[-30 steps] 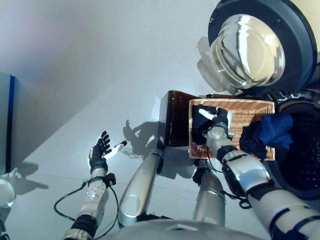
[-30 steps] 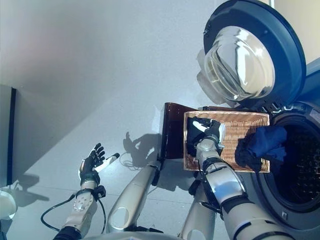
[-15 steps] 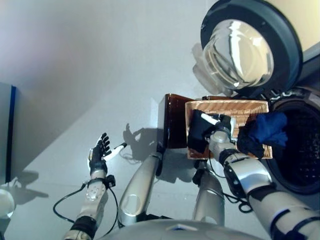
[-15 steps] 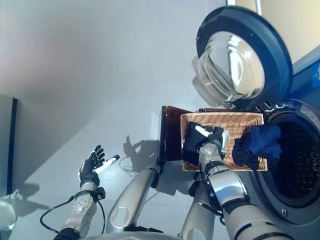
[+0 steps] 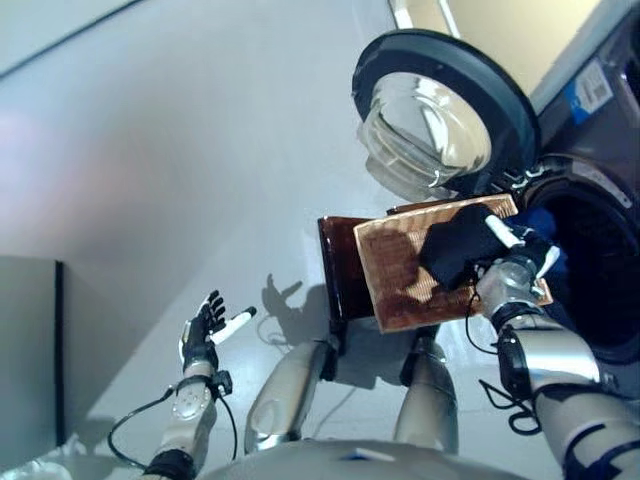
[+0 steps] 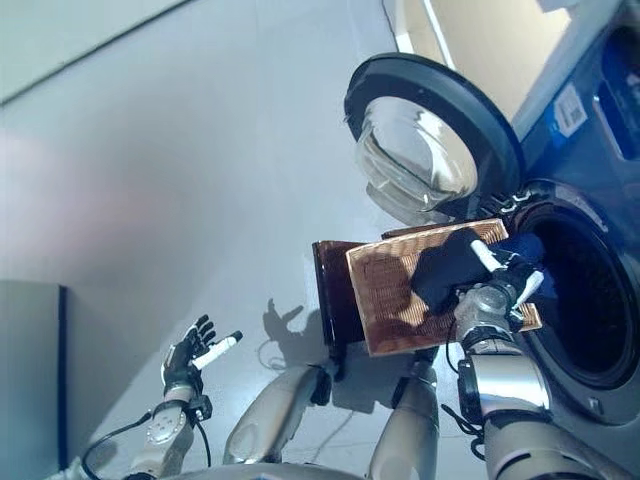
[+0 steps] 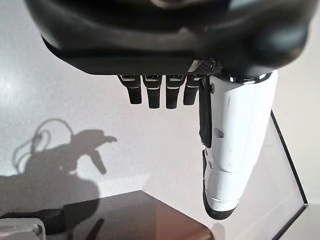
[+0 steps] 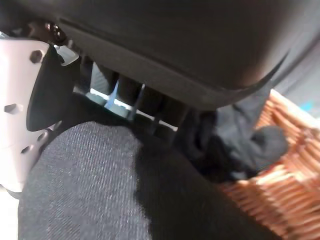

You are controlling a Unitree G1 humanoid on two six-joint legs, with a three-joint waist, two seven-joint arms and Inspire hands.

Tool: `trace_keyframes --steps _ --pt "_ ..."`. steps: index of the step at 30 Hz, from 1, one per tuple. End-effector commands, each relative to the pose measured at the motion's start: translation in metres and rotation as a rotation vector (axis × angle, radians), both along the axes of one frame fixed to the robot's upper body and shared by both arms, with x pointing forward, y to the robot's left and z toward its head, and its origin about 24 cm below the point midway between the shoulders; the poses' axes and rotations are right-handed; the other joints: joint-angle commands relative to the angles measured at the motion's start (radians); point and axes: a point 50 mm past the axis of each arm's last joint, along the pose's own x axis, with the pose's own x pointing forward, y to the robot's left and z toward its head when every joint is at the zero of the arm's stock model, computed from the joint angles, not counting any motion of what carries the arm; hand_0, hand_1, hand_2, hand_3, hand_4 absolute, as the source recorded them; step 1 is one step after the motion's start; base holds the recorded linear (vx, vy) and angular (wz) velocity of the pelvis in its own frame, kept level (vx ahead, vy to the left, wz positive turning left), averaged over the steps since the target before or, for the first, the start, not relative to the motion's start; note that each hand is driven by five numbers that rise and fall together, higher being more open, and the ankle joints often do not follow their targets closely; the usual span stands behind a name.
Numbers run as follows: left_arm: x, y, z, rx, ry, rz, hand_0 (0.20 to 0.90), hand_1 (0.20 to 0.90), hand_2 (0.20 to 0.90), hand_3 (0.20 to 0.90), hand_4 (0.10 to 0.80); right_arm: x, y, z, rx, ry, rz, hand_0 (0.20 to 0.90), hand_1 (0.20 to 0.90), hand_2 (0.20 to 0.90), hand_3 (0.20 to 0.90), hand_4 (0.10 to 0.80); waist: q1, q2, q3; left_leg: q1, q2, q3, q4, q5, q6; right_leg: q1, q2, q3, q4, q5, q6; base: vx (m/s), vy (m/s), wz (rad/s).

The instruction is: Pick up the clothes and place them into the washing machine

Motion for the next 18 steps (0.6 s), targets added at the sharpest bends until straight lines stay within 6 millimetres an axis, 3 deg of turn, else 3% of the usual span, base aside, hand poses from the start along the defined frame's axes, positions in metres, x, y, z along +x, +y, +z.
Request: trace_keyframes --steps 1,5,6,11,14,15,18 --pt "-0.005 -0.004 -0.001 -0.028 -0.035 0.015 0.9 0.9 0.9 0.9 0.8 0.0 -0.011 0.021 0.062 -0.261 -0.131 0.2 0.2 0.2 0.2 0.3 0.005 0.049 -0.039 -0.048 0.022 -0.021 -0.07 0.066 -0.083 0.02 0.04 -0.014 0.119 -0.174 -0.03 0.041 0.032 -0.25" --pt "-0.009 -0.021 -0.005 -0.083 -0.02 -0.018 0.9 0.9 0.9 0.9 0.8 -0.005 0.007 0.005 0.281 -0.458 -0.248 0.2 0.2 0.2 0.2 0.3 0.0 0.089 -0.057 -0.032 0.017 -0.017 -0.086 0.066 -0.081 0.021 0.04 -0.004 0.11 -0.177 -0.026 0.042 0.027 -0.18" --pt "-0.008 -0.031 -0.005 -0.11 -0.029 -0.04 0.9 0.9 0.9 0.9 0.8 -0.003 0.019 0.005 0.376 -0.584 -0.307 0.2 0.2 0.2 0.2 0.3 -0.002 0.114 -0.06 -0.027 0.013 -0.017 -0.092 0.067 -0.081 0.02 0.037 -0.002 0.111 -0.181 -0.024 0.046 0.039 -0.21" --pt "-0.011 -0.046 -0.007 -0.127 -0.018 -0.099 0.9 0.9 0.9 0.9 0.8 -0.012 0.022 0.006 0.432 -0.703 -0.482 0.2 0.2 0.2 0.2 0.3 -0.006 0.162 -0.072 -0.021 0.003 -0.026 -0.1 0.07 -0.082 0.023 0.029 -0.006 0.119 -0.193 -0.023 0.015 0.01 -0.04" --pt "-0.015 -0.051 -0.009 -0.13 -0.002 -0.117 0.9 0.9 0.9 0.9 0.8 -0.014 0.011 0.017 0.412 -0.744 -0.558 0.2 0.2 0.2 0.2 0.3 -0.008 0.195 -0.076 -0.014 -0.006 -0.032 -0.104 0.073 -0.085 0.03 0.021 -0.009 0.126 -0.199 -0.023 0.021 0.004 0.06" --pt "-0.017 -0.051 -0.011 -0.131 0.009 -0.12 0.9 0.9 0.9 0.9 0.8 -0.014 0.0 0.032 0.385 -0.792 -0.59 0.2 0.2 0.2 0.2 0.3 -0.008 0.219 -0.086 -0.006 -0.013 -0.035 -0.113 0.074 -0.086 0.035 0.017 -0.009 0.129 -0.203 -0.021 0.034 0.017 0.09" --pt "-0.018 -0.049 -0.012 -0.127 0.012 -0.113 0.9 0.9 0.9 0.9 0.8 -0.012 -0.016 0.061 0.307 -0.861 -0.598 0.2 0.2 0.2 0.2 0.3 -0.007 0.239 -0.097 0.002 -0.019 -0.037 -0.119 0.077 -0.088 0.04 0.01 -0.01 0.13 -0.206 -0.019 0.031 0.012 0.12"
